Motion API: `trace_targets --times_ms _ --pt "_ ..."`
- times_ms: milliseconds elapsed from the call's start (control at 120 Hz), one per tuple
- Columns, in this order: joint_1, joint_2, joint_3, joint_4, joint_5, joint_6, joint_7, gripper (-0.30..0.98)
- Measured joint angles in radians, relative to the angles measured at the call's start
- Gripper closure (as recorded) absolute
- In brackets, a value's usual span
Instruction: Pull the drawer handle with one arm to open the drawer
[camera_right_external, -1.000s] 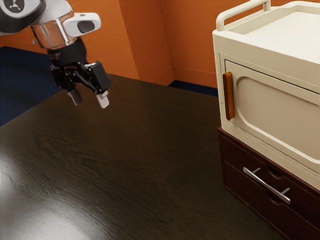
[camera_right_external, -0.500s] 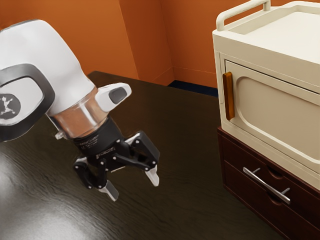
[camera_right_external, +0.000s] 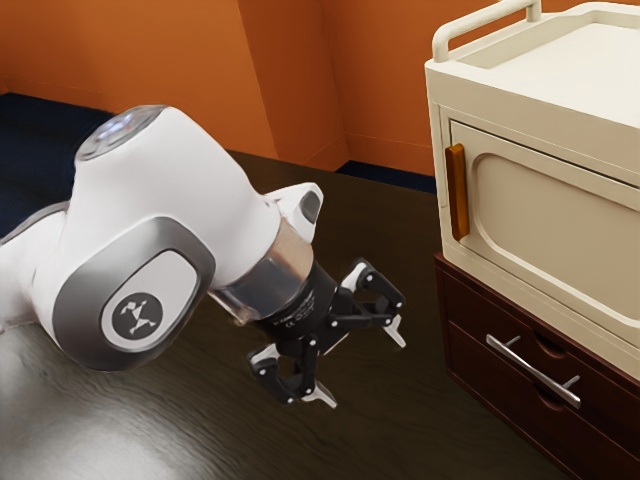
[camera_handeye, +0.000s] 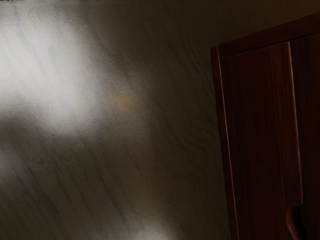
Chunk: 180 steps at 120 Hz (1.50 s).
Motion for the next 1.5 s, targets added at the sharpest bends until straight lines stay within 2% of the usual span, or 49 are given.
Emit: trace_targets --times_ms 125,233,508,683,900,1000,1283,1500 --pt "-0.002 0.047 -0.034 0.030 0.060 0.068 -0.081 0.03" --pt "-0.013 0.071 -0.074 0.047 0.087 0.099 -0.139 0.03" --pt "-0.058 0.126 -0.093 0.042 0.096 0.141 -0.269 0.05" --pt "-0.061 0.208 -0.094 0.044 0.104 0.247 -0.320 0.06" --pt "-0.072 0.232 -0.093 0.041 0.111 0.363 -0.348 0.09" --pt "-0.086 0.249 -0.093 0.041 0.145 0.399 -0.356 0.09" --pt "-0.104 0.268 -0.093 0.032 0.174 0.445 -0.374 0.23" --pt "-0.100 0.299 -0.091 0.038 0.180 0.469 -0.384 0.27"
